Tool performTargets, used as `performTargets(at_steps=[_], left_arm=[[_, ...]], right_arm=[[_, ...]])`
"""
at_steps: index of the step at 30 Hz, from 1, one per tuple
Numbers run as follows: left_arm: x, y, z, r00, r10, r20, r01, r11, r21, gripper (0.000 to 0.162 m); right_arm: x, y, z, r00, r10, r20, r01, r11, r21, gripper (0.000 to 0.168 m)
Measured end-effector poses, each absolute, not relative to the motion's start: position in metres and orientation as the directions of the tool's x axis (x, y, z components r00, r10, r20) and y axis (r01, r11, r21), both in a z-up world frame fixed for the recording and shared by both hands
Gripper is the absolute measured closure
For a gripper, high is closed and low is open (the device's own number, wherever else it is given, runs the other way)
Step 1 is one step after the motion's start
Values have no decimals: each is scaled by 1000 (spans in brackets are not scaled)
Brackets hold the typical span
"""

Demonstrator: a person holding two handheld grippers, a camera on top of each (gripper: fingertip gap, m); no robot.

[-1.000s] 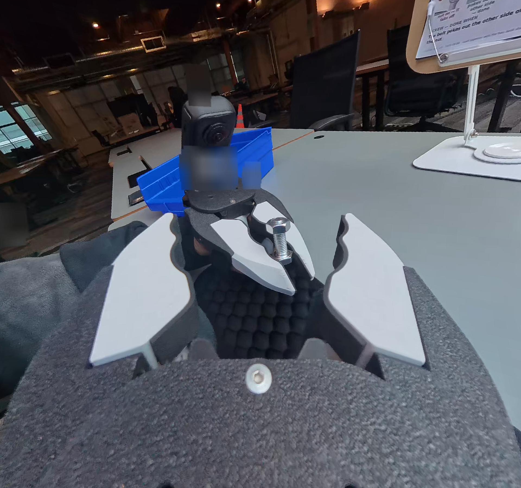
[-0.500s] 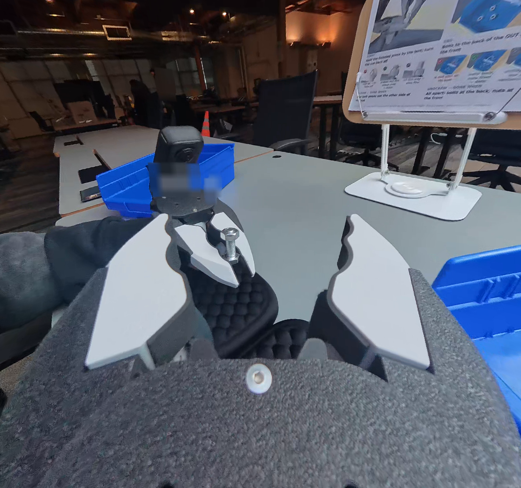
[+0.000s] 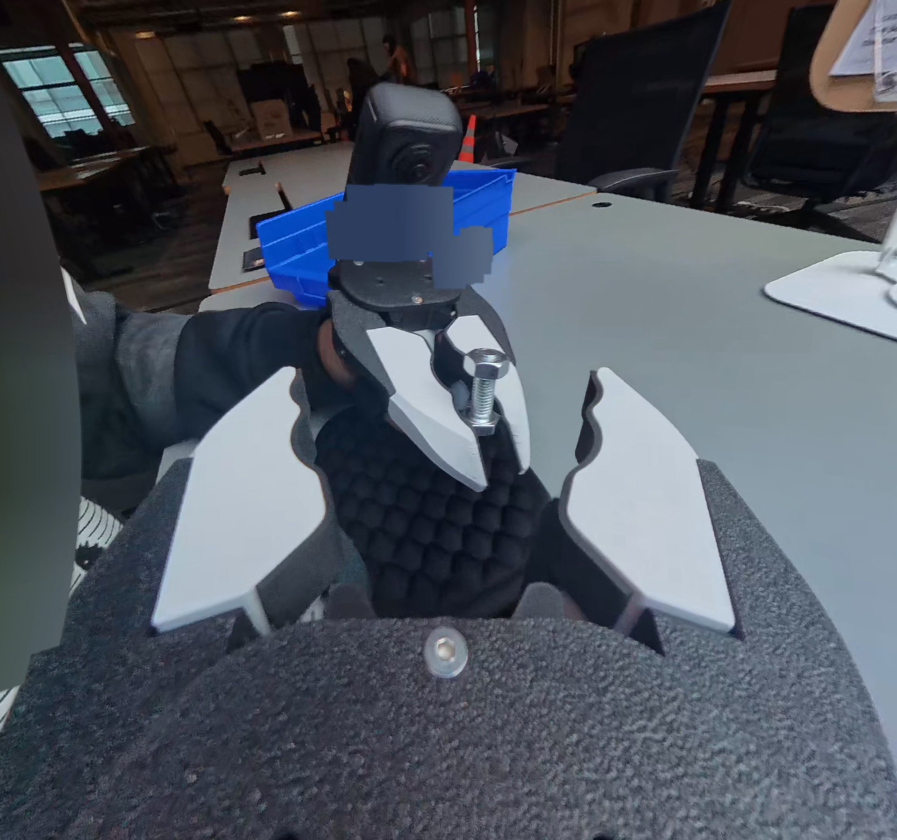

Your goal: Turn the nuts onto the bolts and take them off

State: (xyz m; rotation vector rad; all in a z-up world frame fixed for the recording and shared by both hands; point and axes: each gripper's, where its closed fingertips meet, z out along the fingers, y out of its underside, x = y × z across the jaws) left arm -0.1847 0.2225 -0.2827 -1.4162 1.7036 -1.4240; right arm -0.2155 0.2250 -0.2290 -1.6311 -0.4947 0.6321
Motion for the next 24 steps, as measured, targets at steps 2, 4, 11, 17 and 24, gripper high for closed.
performTargets(at_steps=[2, 4, 11, 17, 24], left_arm=[[-185, 222, -281, -335, -916, 218, -375, -83, -923, 145], [-186, 223, -279, -332, -919, 211, -361, -83, -929, 145], [-186, 217, -286, -344, -927, 147, -388, -3, -922, 145], [-185, 216, -289, -333, -935, 124, -401, 21, -916, 145], [-185, 220, -287, -319, -937, 142, -393, -6, -920, 145]], right_arm=[[-231, 225, -238, 725, 676, -128, 4, -190, -982, 57], [-242, 225, -246, 708, 699, -103, 57, -202, -978, 54], [-259, 231, -249, 681, 729, -68, 121, -203, -972, 58], [-254, 223, -252, 715, 698, -32, 143, -191, -971, 61], [-240, 188, -248, 716, 697, -37, 117, -172, -978, 87]])
